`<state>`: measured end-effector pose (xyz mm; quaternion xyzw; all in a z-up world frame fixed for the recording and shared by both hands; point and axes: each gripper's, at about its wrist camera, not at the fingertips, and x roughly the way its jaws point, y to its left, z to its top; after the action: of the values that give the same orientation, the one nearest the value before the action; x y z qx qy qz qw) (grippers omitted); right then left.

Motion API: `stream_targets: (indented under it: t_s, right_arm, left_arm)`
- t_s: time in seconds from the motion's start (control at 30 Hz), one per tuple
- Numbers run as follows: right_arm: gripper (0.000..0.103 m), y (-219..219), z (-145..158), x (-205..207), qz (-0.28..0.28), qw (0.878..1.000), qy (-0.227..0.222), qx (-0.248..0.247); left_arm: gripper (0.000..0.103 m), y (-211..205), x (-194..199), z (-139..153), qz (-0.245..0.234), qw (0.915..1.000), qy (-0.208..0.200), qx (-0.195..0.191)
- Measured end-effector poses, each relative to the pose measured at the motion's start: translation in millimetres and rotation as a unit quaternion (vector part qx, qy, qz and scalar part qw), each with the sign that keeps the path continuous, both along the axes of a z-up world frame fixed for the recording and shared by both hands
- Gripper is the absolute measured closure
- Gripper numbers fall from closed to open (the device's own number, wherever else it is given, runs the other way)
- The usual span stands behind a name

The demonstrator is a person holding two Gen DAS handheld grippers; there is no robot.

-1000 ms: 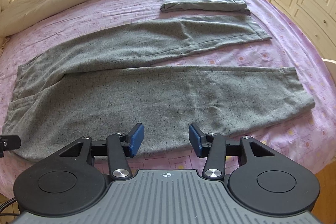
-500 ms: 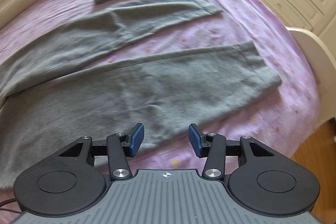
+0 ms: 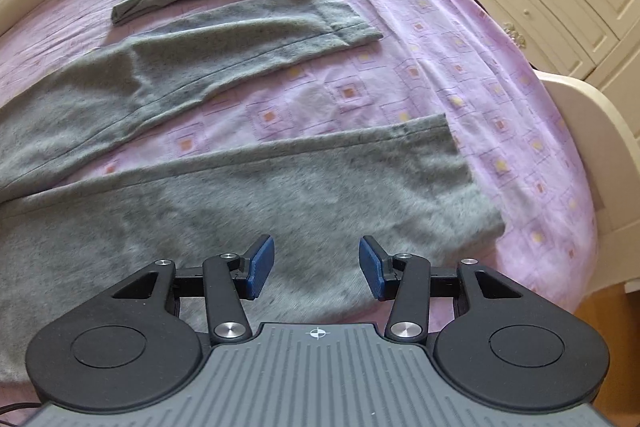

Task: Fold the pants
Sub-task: 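Move both open tools over the trousers toward the waistband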

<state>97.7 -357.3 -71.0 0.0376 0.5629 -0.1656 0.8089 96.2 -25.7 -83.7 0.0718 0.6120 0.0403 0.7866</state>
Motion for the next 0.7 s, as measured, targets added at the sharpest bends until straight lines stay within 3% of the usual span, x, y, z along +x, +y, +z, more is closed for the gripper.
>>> stream_targets:
  t_s: [0.4, 0.7]
  right_arm:
    - [0.057, -44.4, 2.2, 124.3, 0.054, 0.997, -0.052, 0.003]
    - [0.057, -23.8, -12.8, 190.7, 0.122, 0.991, -0.058, 0.012]
  left_arm:
    - [0.02, -23.5, 8.4, 10.1, 0.061, 0.998, -0.014, 0.014]
    - [0.02, -20.6, 43.9, 7.5, 0.087, 0.9959, -0.019, 0.014]
